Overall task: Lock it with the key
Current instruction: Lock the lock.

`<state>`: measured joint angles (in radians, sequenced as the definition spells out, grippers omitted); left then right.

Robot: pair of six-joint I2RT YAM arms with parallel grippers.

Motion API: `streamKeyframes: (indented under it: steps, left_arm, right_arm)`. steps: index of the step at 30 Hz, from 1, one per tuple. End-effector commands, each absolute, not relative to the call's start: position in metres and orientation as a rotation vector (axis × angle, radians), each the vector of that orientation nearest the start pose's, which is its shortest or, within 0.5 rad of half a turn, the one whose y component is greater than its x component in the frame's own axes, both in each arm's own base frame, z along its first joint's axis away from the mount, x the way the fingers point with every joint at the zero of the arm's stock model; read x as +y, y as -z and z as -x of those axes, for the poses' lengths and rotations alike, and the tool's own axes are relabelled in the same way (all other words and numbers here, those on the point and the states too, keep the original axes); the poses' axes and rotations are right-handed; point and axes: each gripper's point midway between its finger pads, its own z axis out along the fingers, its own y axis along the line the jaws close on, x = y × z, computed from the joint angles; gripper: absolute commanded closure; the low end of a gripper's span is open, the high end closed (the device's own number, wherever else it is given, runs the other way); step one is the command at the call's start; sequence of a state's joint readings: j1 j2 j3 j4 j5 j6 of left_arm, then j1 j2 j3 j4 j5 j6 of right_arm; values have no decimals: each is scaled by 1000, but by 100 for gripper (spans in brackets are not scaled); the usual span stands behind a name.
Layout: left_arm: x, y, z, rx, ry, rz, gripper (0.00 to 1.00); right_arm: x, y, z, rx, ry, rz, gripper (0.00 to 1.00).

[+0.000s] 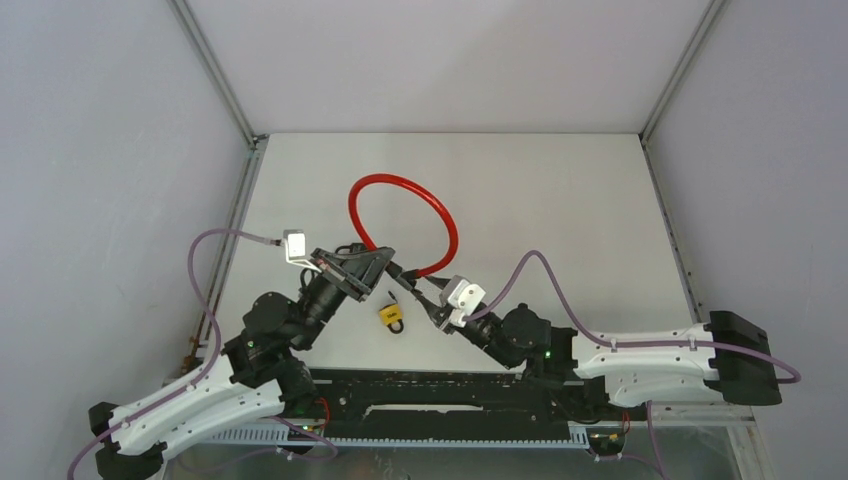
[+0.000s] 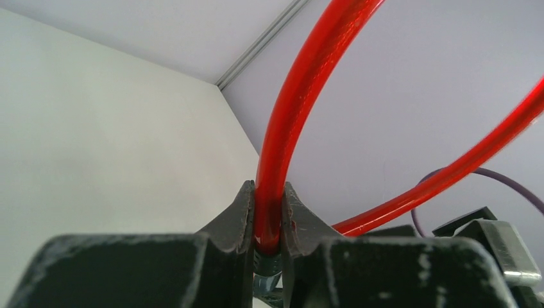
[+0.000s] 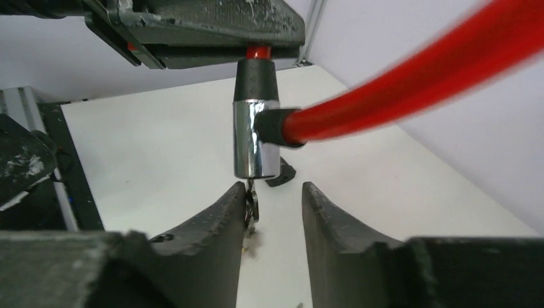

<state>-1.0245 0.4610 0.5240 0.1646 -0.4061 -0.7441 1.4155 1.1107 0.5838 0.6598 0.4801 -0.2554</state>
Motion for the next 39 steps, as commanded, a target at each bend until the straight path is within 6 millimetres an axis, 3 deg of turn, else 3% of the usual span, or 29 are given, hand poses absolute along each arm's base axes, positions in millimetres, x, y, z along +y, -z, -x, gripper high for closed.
streamKeyframes:
  steps: [1,6,11,18,23,25,29,34,39]
  left_arm:
    - [-206,-358,-170,1397,1279,180,100]
    - [-201,-360,-169,1372,1281,192,100]
    - [-201,-359,-169,1375,1277,188,100]
    - [-204,-360,-166,1368,1295,167,100]
    - [-205,-358,-166,1369,1301,169,100]
    - [-205,-358,-166,1370,1303,166,100]
    - [-205,-354,-165,1381,1297,157,100]
    - [-204,-340,-166,1423,1239,122,100]
    - [-203,-310,-169,1514,1146,78,100]
  right_arm:
    - [352,-317,-145,1178,-676,705,53]
    - [348,-326,-136,1171,-775,709,40]
    - [343,-345,-127,1130,-904,695,39]
    - [331,-373,-133,1106,-1097,569,38]
    - [328,-381,-133,1078,-1166,553,41]
    - [329,-381,-132,1070,-1174,559,48]
    - [328,-384,-131,1053,-1178,566,73]
    - [314,-391,-136,1044,-1133,544,97]
    - [291,-401,-142,1030,-1083,514,100]
